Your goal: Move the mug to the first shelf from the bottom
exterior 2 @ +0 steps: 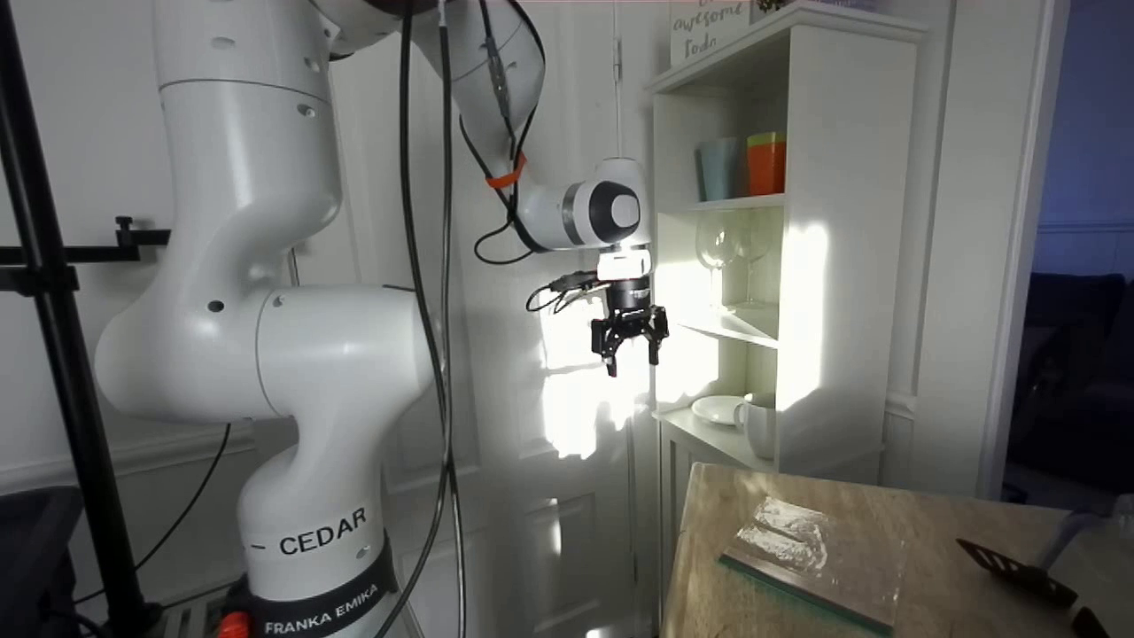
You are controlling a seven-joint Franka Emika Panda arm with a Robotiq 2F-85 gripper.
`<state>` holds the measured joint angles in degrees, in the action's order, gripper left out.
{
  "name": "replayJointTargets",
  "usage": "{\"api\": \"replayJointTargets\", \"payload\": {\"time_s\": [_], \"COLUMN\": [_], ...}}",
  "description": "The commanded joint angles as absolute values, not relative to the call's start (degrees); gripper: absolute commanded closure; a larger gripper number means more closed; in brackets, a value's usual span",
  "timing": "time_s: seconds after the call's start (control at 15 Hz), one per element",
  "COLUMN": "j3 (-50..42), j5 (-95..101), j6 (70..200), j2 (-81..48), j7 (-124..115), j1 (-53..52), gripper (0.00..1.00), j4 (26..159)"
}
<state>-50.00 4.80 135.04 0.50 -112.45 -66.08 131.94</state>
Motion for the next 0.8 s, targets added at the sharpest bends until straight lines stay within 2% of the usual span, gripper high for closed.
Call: {"api": "replayJointTargets", "payload": {"time_s": [0.0, 0.4, 0.47, 0.6, 0.73], "j3": [-39.0, -21.1, -15.4, -13.4, -13.2], "j5": [10.1, 8.3, 3.3, 2.8, 2.6], "j6": [127.6, 124.1, 124.6, 124.4, 124.4], "j2": [14.1, 30.5, 21.0, 25.7, 27.7], "j7": [-122.5, -128.9, -122.3, -122.0, -122.1], "j1": [-52.3, -24.2, -19.5, -14.5, -14.0], "gripper": [0.0, 0.0, 0.0, 0.0, 0.0], "j4": [133.8, 139.8, 134.9, 137.3, 138.7]}}
